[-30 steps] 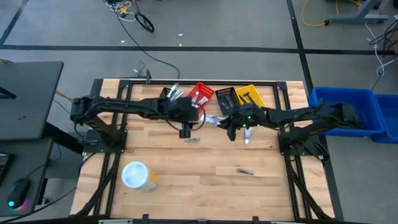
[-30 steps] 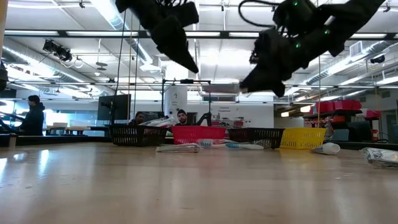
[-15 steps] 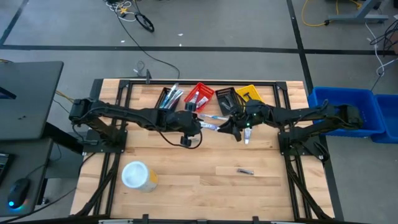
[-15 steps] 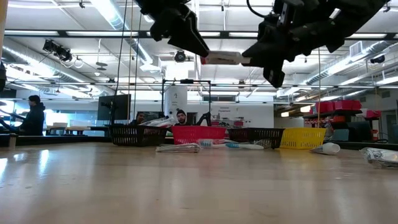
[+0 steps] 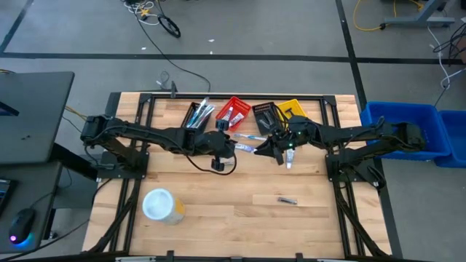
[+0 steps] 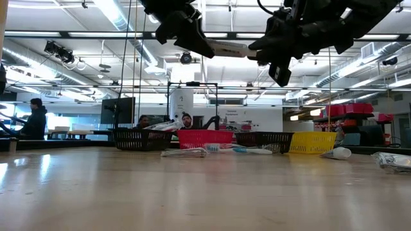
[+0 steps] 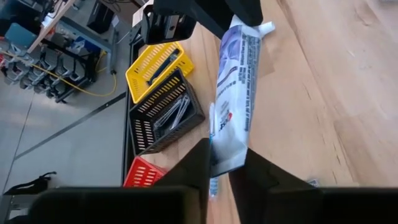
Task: Pick & Place Travel size toiletries
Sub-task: Put the toothpaste into the red bin
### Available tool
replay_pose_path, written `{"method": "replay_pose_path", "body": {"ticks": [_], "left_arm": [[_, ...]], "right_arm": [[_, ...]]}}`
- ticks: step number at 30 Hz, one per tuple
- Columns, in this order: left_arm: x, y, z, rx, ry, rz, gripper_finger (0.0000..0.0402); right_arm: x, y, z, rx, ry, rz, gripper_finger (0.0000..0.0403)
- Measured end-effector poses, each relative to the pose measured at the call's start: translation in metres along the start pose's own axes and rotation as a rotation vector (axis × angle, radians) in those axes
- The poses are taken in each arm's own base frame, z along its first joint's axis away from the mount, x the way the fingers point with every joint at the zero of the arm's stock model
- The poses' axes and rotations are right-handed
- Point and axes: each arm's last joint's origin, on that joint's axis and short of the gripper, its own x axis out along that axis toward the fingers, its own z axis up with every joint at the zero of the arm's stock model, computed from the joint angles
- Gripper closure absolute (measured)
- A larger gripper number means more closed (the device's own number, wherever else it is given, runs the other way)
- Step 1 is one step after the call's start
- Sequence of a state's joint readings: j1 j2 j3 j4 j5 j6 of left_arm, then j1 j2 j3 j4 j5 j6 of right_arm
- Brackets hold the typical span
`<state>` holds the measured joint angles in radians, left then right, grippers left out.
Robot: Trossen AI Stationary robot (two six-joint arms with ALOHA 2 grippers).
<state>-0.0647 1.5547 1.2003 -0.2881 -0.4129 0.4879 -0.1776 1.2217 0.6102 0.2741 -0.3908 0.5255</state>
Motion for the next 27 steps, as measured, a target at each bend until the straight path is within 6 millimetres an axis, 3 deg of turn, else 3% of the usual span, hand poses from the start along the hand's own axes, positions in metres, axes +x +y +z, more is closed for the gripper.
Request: {"method": "replay_pose_path", "body": {"ticks": [14,27], "left_arm": [[0.0,0.0,-0.001,0.011,0.01,-0.004,0.0393],[0.0,-0.002,-0.009,-0.011,0.106,0.026,0.0396]], "right_arm": [[0.0,-0.001,0.001,0.042,-0.033,-0.052,0.0327],[-0.003,-0.012,0.004,-0.007,-0.09,-0.211,0.0212]]}}
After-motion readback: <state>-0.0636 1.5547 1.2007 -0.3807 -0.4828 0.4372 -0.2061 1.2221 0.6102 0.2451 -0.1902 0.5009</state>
